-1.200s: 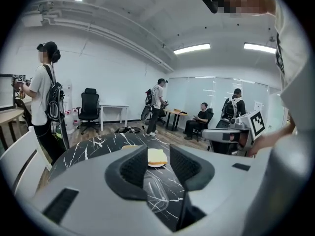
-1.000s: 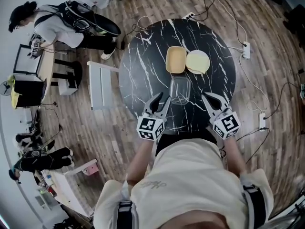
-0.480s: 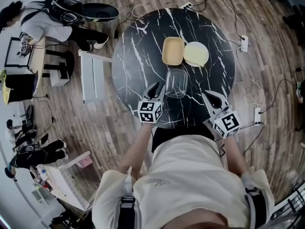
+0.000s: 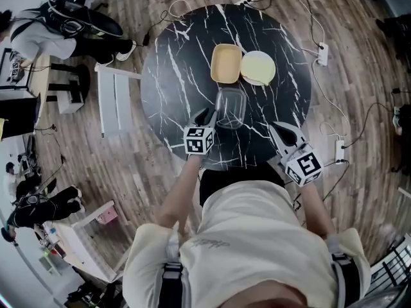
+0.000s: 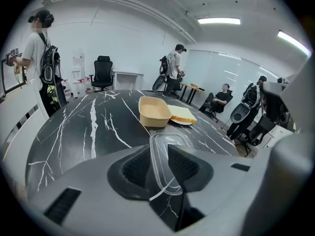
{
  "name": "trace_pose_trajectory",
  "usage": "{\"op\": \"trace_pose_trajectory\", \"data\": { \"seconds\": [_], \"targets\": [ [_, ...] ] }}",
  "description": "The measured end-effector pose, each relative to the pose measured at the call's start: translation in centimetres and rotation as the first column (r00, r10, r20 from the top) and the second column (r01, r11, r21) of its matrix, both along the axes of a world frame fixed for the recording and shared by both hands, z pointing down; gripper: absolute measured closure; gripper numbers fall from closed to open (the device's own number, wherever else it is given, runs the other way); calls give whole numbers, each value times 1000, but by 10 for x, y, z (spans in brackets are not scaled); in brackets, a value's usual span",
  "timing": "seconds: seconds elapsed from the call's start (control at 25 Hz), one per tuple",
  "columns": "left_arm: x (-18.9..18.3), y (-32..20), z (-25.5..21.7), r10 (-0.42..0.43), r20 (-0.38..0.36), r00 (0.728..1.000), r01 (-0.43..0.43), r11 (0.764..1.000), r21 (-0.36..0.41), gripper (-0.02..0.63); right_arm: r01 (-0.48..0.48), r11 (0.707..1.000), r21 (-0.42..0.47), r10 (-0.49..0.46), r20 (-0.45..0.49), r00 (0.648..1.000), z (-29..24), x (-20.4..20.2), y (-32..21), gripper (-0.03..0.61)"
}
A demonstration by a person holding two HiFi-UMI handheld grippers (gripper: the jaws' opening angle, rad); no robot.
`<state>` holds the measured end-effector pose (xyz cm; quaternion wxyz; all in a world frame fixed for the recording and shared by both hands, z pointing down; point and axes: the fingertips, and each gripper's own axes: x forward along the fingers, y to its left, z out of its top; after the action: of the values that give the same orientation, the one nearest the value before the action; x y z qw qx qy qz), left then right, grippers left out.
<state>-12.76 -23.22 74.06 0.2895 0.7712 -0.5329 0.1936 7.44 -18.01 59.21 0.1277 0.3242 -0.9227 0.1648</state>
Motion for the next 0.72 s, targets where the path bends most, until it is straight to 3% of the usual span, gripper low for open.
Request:
{"op": "trace_pose_trajectory", "data": {
  "seconds": [0.2, 0.36, 0.72],
  "targets": [
    [-3, -5, 29, -8, 33, 999, 10, 998, -56, 489, 20, 1000, 0, -20, -10, 1000, -1, -1, 1, 571],
    [-3, -9, 44, -26, 7, 1000, 27, 995, -100, 495, 23, 1000, -9, -23, -27, 999, 3, 2, 4, 571],
    [-12, -17, 61, -38, 62, 997, 47, 989, -137, 532, -1, 999, -40, 0, -18, 1000, 12, 11, 7, 571]
  ]
}}
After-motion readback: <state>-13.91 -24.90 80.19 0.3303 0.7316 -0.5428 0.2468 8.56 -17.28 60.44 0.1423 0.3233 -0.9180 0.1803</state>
